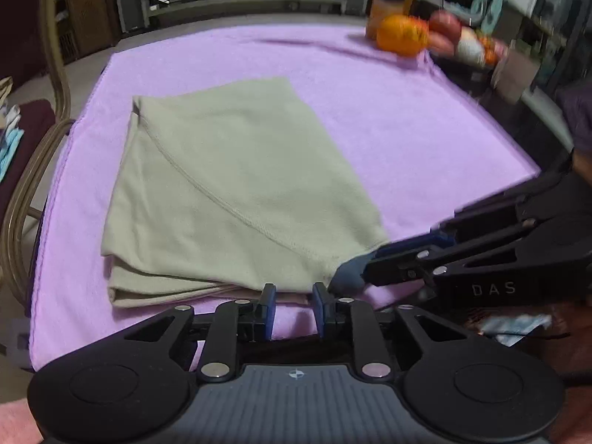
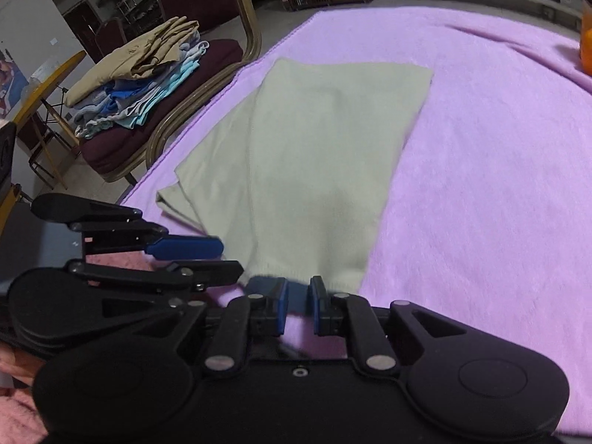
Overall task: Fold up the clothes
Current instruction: 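Bring both grippers to the edge of the folded beige bundle, then grasp the folded beige bundle edge with both grippers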
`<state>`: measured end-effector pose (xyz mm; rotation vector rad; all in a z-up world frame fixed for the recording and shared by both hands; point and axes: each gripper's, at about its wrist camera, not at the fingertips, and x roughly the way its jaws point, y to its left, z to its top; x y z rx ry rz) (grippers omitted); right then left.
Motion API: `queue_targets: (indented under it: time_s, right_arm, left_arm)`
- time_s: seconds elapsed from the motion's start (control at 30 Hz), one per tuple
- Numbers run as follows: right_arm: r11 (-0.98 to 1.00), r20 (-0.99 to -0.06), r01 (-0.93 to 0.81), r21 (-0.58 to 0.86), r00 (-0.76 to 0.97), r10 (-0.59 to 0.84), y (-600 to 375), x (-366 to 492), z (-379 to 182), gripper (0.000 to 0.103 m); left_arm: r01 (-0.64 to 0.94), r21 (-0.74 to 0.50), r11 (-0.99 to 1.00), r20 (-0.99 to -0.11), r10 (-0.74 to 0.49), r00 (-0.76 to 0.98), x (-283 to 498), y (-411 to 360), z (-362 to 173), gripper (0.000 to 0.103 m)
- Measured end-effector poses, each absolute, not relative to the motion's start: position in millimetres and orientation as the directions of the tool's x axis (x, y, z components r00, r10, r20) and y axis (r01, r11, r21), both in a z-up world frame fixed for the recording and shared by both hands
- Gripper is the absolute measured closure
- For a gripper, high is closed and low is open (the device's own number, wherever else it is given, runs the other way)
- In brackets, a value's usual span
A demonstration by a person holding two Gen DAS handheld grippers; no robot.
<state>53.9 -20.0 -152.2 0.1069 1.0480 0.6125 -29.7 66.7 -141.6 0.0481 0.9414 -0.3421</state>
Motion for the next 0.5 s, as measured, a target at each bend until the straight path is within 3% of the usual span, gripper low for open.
queue_targets:
  time_s: [0.13,0.23,0.3,0.4,0.5]
  right_arm:
    - [0.807,-0.708,-0.354,0.472,0.393,0.587,-45,58,-135,0.073]
    - [0.772,-0.645,-0.271,0.575,0.429,0.632,-65,69,-131,0.060]
    - [0.736,-0.612,-0.198,0.647,0.441,0.657,-77,79,-137,0.056]
    - [0.679,-0.573,-0.109,0.726,0.450,0.685,-89,93,-150,0.049]
    - [0.640,-0.555,-0.031,0.768,0.466,0.689,-96,109,-161,0.048]
  left_arm:
    - [0.164,-0.205,0.965,-0.741,-0.263,0.618,-21,114,-120,0.077]
    - [-0.003,-0.262,0.965,-0.760,-0.204,0.617,5,153,-120,0.065]
    - [-0.101,-0.325,0.940,-0.772,-0.203,0.602,24,179,-122,0.060]
    - [-0.189,-0.472,0.861,-0.766,-0.295,0.571,49,210,-134,0.055]
    - [-0.219,-0.501,0.837,-0.781,-0.328,0.532,70,217,-146,0.049]
